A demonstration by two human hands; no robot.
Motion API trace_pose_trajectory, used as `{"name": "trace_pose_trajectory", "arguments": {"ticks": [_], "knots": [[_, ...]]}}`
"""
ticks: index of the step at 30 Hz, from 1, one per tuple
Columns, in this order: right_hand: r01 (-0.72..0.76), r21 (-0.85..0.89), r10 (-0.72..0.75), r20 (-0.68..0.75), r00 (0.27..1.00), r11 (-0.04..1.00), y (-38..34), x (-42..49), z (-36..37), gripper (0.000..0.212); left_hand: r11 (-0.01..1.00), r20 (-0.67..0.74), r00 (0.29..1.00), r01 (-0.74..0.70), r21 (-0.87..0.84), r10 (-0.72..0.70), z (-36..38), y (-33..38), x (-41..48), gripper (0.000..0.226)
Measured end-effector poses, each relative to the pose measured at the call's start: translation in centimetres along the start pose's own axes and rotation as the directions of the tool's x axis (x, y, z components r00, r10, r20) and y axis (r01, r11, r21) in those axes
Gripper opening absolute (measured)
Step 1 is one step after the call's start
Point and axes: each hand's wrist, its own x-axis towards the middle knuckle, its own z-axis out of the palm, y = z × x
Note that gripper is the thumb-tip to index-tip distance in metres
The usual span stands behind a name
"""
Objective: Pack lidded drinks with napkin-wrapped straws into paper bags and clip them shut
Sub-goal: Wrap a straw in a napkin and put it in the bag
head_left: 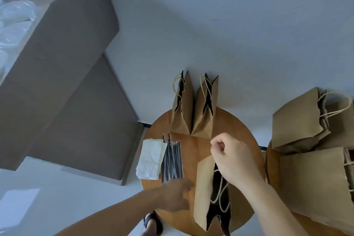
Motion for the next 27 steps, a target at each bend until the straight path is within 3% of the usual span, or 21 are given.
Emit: {"name": "trace_pose_trajectory", "arguments": {"ticks": [4,7,10,15,18,22,27], "knots": [[-0.046,0.095,0.026,0.203,0.979,0.994,-3.1,3.5,7.6,0.01,0.967,-0.294,0.93,0.169,-0.192,-0.221,-3.4,-4.7,-0.6,0.034],[-0.172,0.102,0.13,0.331,0.935,0.98,-2.9,5.3,15.8,0.021,0.884,-0.362,0.841,0.251,-0.395,-0.401,-6.1,-8.9,-0.2,0.03],[-0.336,0.161,0.252,0.392,0.885,0.928,-1.1,6.5,22.6,0.035,0.829,-0.396,0.789,0.24,-0.505,-0.47,-8.1,-12.2,1.0,0.024],[-0.468,0.035,0.435,0.312,0.844,0.883,1.7,9.3,29.5,0.045,0.774,-0.34,0.797,0.234,-0.588,-0.499,-9.9,-15.6,4.3,0.021],[-0.483,0.01,0.459,0.294,0.838,0.875,2.7,10.8,32.1,0.041,0.772,-0.314,0.816,0.232,-0.592,-0.486,-10.2,-16.6,6.0,0.023],[-0.502,-0.054,0.494,0.301,0.816,0.863,3.5,12.1,34.4,0.029,0.794,-0.289,0.846,0.229,-0.563,-0.449,-10.5,-17.6,7.8,0.008],[-0.528,-0.11,0.536,0.274,0.799,0.842,4.2,12.6,35.8,0.025,0.788,-0.275,0.856,0.218,-0.576,-0.438,-10.5,-17.8,8.5,0.01]]}}
